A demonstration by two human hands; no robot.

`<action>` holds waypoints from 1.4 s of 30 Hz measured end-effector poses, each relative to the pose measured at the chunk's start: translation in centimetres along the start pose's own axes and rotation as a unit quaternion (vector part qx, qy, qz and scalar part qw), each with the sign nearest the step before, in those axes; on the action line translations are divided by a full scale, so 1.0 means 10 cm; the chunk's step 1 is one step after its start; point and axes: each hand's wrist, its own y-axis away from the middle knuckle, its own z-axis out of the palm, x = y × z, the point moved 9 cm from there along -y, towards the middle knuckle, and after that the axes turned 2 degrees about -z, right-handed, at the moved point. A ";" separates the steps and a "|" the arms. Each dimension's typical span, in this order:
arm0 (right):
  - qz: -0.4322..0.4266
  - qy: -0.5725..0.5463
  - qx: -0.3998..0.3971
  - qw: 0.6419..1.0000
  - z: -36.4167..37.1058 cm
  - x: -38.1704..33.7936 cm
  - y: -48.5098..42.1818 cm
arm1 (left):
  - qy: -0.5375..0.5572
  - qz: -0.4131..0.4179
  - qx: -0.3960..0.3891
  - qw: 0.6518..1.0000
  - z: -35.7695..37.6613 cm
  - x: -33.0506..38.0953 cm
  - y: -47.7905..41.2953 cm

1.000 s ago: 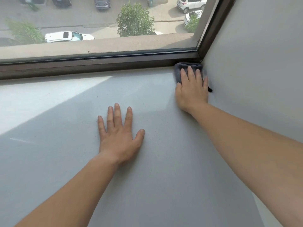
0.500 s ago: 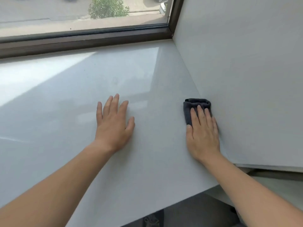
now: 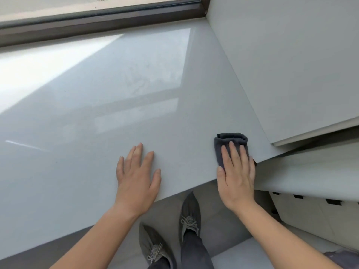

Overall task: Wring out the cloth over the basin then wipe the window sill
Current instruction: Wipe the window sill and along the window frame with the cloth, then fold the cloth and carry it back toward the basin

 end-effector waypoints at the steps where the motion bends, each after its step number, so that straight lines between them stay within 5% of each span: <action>1: -0.028 0.002 -0.006 1.000 0.04 -0.22 0.08 | 0.004 0.006 -0.001 1.000 -0.01 -0.03 0.03; 5: -0.137 -0.020 -0.042 0.990 0.24 -1.12 0.40 | 0.041 -0.002 0.011 0.999 -0.15 -0.20 0.20; 9: -0.149 -0.137 -0.052 0.978 0.11 -1.25 0.44 | 0.090 -0.003 0.018 0.996 -0.28 -0.27 0.40; 14: -0.042 -0.257 0.012 0.965 -0.30 -0.88 0.22 | 0.204 -0.043 -0.013 0.978 -0.22 -0.15 0.45; 20: 0.086 -0.272 -0.045 0.957 -0.22 -0.84 -0.01 | 0.344 -0.190 -0.060 0.918 -0.02 0.14 0.34; 24: 0.154 -0.369 -0.083 0.913 -0.14 -0.83 0.03 | 0.373 -0.264 -0.063 0.888 0.06 0.11 0.31; 31: 0.133 -0.368 -0.133 0.911 -0.18 -0.92 0.00 | 0.400 -0.309 -0.063 0.860 0.09 0.10 0.27; 38: 0.160 -0.484 -0.178 0.842 -0.16 -0.87 -0.05 | 0.490 -0.329 -0.027 0.807 -0.04 0.18 0.34; 42: 0.107 -0.511 -0.209 0.827 -0.43 -1.18 0.05 | 0.545 -0.331 0.006 0.771 -0.34 0.07 0.50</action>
